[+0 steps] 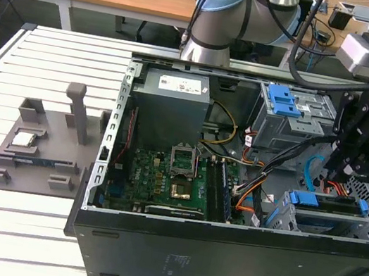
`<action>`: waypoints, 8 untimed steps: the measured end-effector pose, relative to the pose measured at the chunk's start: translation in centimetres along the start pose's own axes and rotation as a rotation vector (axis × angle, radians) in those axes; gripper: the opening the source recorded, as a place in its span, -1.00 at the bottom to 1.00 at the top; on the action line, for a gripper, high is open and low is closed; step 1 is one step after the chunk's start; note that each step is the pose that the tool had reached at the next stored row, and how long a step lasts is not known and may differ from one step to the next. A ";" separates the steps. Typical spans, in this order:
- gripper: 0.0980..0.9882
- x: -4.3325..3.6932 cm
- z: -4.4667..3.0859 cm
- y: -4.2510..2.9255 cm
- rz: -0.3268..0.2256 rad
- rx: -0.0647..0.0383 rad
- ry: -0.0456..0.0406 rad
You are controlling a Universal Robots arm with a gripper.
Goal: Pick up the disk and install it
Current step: 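Insert the second disk wire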
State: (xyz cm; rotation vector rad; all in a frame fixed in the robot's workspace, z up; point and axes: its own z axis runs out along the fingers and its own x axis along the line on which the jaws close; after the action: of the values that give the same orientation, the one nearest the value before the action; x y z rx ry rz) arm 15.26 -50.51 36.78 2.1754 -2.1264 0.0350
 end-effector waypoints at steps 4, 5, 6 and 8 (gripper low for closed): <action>-0.86 0.00 0.00 0.00 0.000 0.000 0.0001; -0.86 0.00 0.00 0.00 0.000 0.000 0.0001; -0.86 0.01 0.01 0.00 0.000 0.000 0.0000; -0.86 0.22 0.05 0.00 0.000 0.000 0.0029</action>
State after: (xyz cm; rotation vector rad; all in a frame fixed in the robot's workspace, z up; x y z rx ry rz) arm 15.26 -50.73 36.75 2.1739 -2.1251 0.0381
